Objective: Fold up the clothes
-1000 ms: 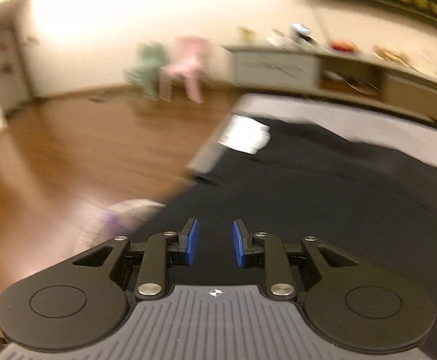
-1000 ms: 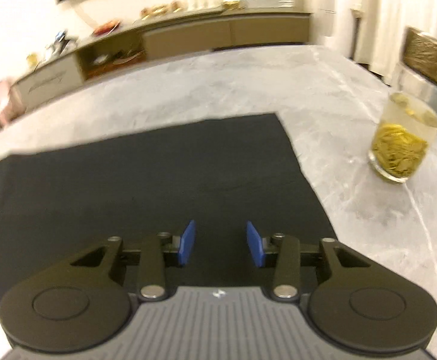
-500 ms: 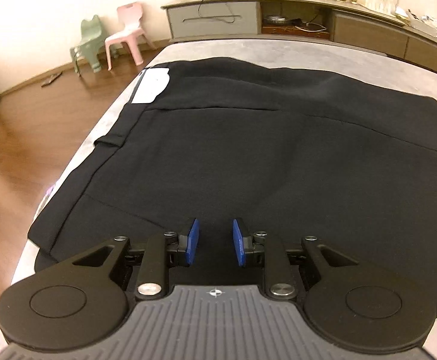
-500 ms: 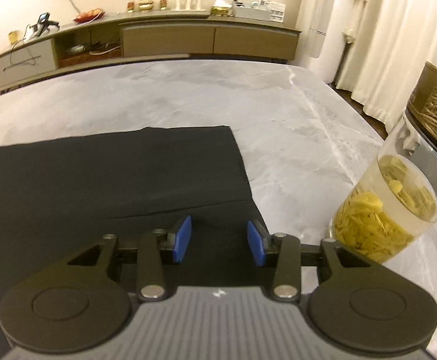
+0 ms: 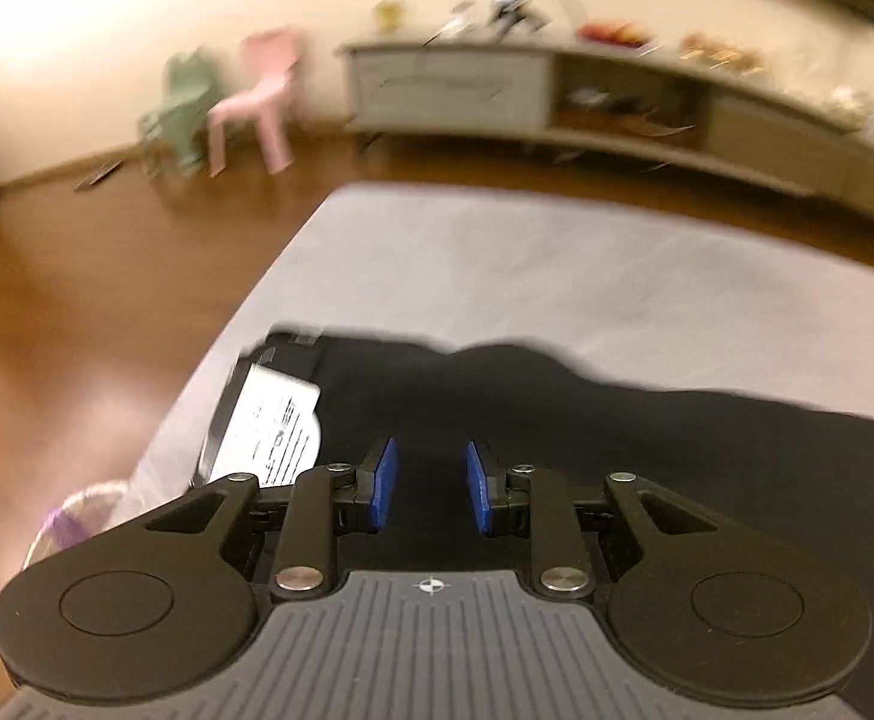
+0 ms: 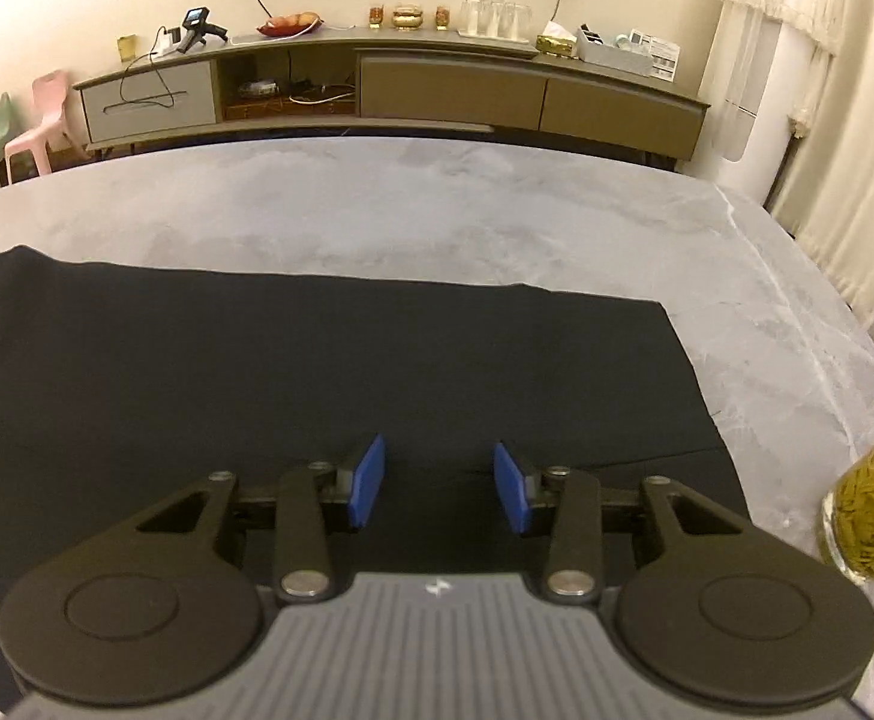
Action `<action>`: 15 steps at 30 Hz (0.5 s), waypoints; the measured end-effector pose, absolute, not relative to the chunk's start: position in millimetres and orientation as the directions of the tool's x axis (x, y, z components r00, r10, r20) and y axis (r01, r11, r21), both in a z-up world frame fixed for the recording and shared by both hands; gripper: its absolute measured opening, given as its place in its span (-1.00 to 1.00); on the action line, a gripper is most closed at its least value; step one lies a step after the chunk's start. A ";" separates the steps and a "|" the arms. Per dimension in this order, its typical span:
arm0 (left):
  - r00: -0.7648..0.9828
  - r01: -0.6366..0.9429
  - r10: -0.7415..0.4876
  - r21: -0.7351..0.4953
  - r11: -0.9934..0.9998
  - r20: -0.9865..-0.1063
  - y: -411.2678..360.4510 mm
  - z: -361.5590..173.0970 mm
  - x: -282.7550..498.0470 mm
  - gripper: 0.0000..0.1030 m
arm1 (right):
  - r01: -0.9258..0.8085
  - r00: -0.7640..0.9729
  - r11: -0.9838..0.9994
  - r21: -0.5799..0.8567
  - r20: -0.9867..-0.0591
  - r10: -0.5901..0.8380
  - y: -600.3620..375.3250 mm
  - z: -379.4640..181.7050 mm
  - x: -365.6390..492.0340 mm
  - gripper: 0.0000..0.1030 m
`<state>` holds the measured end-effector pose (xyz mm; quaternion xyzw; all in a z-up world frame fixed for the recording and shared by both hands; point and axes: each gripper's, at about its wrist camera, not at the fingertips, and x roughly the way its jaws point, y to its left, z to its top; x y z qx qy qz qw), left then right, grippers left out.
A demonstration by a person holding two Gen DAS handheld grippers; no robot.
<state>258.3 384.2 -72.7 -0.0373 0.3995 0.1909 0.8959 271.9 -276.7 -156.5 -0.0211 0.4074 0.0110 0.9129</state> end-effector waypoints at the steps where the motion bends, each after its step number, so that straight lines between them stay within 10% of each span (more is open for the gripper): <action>1: 0.622 -0.405 0.326 0.064 0.912 -0.712 390.6 -78.8 259.6 -0.43 | -0.022 0.664 1.000 -0.011 -0.747 0.007 -281.7 -156.0 273.0 -0.04; 11: 0.647 -0.376 0.287 0.032 0.926 -0.706 335.8 -49.7 269.9 -0.43 | 0.070 0.701 0.997 0.018 -0.712 -0.037 -301.5 -149.0 260.6 -0.01; 15: 0.684 -0.323 0.192 -0.055 0.945 -0.704 292.5 -37.1 260.2 -0.43 | 0.150 0.742 0.983 0.108 -0.670 -0.040 -327.3 -132.6 219.4 0.30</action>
